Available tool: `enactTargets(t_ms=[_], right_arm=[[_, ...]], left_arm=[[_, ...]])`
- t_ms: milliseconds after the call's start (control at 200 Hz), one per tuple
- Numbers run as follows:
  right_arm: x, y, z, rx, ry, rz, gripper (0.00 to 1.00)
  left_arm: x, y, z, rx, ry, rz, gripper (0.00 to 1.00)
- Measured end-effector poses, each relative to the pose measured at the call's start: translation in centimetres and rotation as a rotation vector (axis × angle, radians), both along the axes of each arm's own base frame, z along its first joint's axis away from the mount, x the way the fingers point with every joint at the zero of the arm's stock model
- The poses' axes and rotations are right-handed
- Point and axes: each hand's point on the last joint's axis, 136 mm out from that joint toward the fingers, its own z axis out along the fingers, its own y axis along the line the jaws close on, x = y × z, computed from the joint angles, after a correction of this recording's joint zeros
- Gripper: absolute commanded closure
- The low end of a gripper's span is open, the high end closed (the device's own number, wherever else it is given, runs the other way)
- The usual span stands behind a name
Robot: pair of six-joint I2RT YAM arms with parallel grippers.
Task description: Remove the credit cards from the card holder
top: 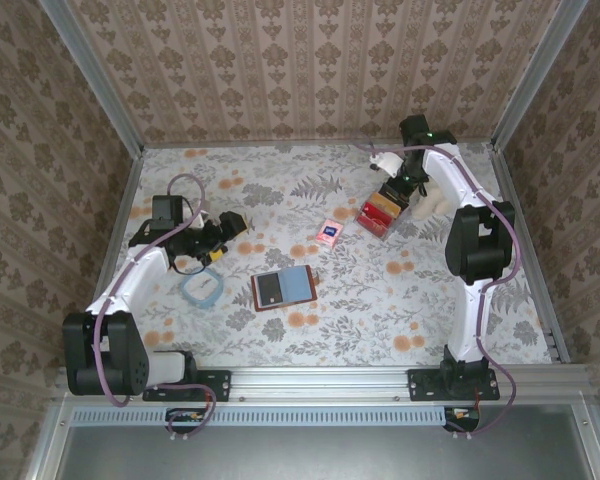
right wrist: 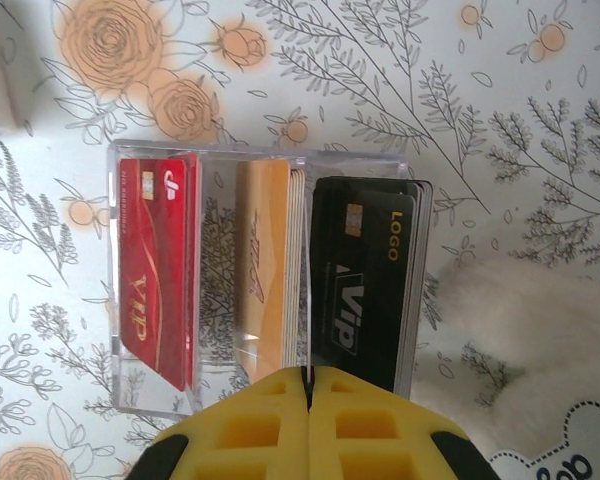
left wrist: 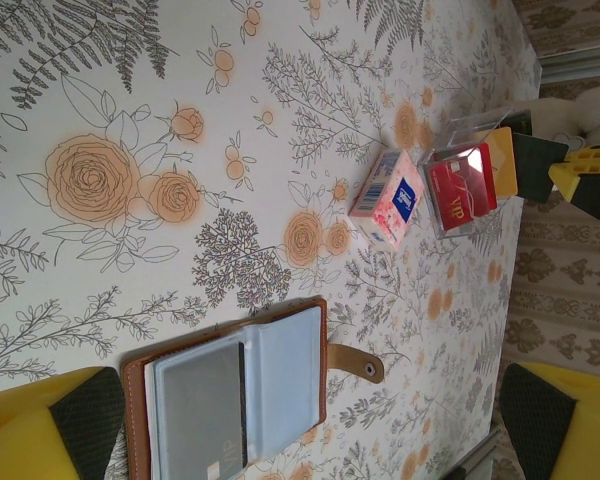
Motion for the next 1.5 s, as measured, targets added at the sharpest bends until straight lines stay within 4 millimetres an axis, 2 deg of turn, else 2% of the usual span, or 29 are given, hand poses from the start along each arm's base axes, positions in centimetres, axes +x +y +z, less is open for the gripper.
enactTargets(t_ms=[330, 535, 635, 770, 915, 1080, 1160, 1255, 1430, 1500], right_arm=[[1.1, -0.9, -0.5, -0.043, -0.009, -0.069, 0.89], [1.2, -1.0, -1.7, -0.045, 0.015, -0.085, 0.76], [1.2, -1.0, -1.8, -0.040, 0.018, -0.097, 0.74], [1.7, -0.8, -1.4, -0.019, 0.001, -0.119, 0.71], [2.3, -0.5, -0.6, 0.020, -0.028, -0.178, 0.60], [2.9, -0.2, 2.4, 0.090, -0.098, -0.317, 0.57], [2.3, 0.2, 4.2, 0.134, -0.138, -0.379, 0.55], [0.4, 1.3, 5.8, 0.192, -0.165, -0.442, 0.50], [-3.4, 5.9, 8.2, 0.365, -0.118, -0.551, 0.51], [-4.9, 7.6, 8.3, 0.425, -0.074, -0.572, 0.51]], left_arm=[[0.0, 0.0, 0.0, 0.000, 0.001, 0.000, 0.00], [0.0, 0.0, 0.0, 0.000, 0.001, 0.000, 0.00], [0.0, 0.0, 0.0, -0.003, 0.003, -0.002, 0.00], [-0.1, -0.1, 0.0, -0.005, 0.004, -0.004, 0.00], [-0.1, 0.0, -0.1, -0.001, 0.007, -0.002, 0.00], [-0.4, 0.2, -0.5, 0.009, 0.023, 0.005, 0.00], [-0.9, 0.2, -0.7, 0.016, 0.028, 0.008, 0.00], [-1.3, 0.1, -0.7, 0.025, 0.025, 0.004, 0.00], [-2.6, -0.7, -1.0, 0.051, 0.025, -0.022, 0.02], [-3.2, -1.1, -1.4, 0.066, 0.034, -0.035, 0.04]])
